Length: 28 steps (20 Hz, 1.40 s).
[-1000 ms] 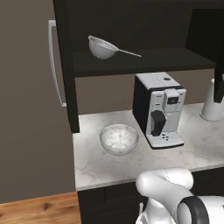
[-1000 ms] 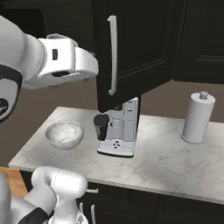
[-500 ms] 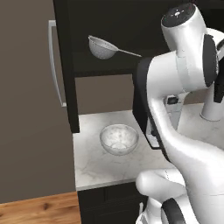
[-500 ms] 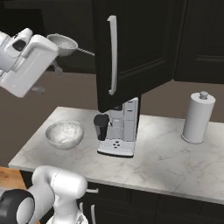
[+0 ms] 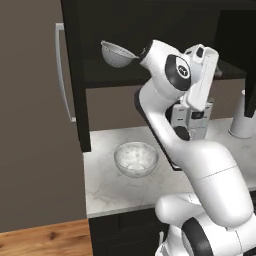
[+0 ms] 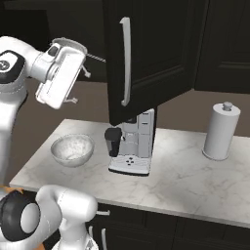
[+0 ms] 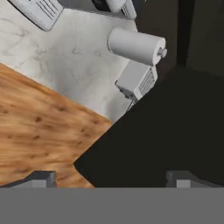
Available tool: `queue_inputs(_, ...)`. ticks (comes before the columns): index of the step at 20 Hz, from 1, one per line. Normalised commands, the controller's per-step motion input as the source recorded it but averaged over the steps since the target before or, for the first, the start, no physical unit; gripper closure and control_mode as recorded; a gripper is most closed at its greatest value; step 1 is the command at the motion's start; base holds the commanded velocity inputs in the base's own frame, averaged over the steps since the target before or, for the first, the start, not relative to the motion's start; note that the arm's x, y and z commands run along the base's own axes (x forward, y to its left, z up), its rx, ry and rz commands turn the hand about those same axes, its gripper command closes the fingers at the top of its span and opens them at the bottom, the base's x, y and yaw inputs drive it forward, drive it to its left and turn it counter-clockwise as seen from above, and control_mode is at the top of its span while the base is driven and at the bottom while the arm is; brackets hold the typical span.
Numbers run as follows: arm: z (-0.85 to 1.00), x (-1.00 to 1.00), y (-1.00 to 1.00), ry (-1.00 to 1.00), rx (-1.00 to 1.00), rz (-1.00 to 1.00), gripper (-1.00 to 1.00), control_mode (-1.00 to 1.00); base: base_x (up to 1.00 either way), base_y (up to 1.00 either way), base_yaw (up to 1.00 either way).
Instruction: Open the cabinet and setup a tea strainer by placing it in the bowl upright.
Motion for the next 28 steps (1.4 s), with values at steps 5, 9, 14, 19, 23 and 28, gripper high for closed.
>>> queue_inputs(5, 0.0, 0.5, -0.71, 0.36, -0.12, -0.12, -1.0, -1.0, 0.0, 0.0, 0.0)
queue_inputs(9, 0.0, 0.36, -0.89, 0.31, -0.02, -0.25, -1.0, -1.0, 0.0, 0.0, 0.0)
queue_inputs(14, 0.0, 0.01, -0.93, 0.17, 0.0, -0.24, -1.0, -1.0, 0.0, 0.0, 0.0)
queue_inputs(19, 0.0, 0.01, -0.81, 0.09, 0.01, -0.02, -1.0, -1.0, 0.0, 0.0, 0.0)
queue_inputs(23, -0.06, 0.0, -0.94, 0.01, 0.09, 0.0, -1.0, -1.0, 0.0, 0.0, 0.0)
queue_inputs(28, -0.15, 0.0, -0.71, 0.0, 0.08, 0.04, -1.0, -1.0, 0.0, 0.0, 0.0)
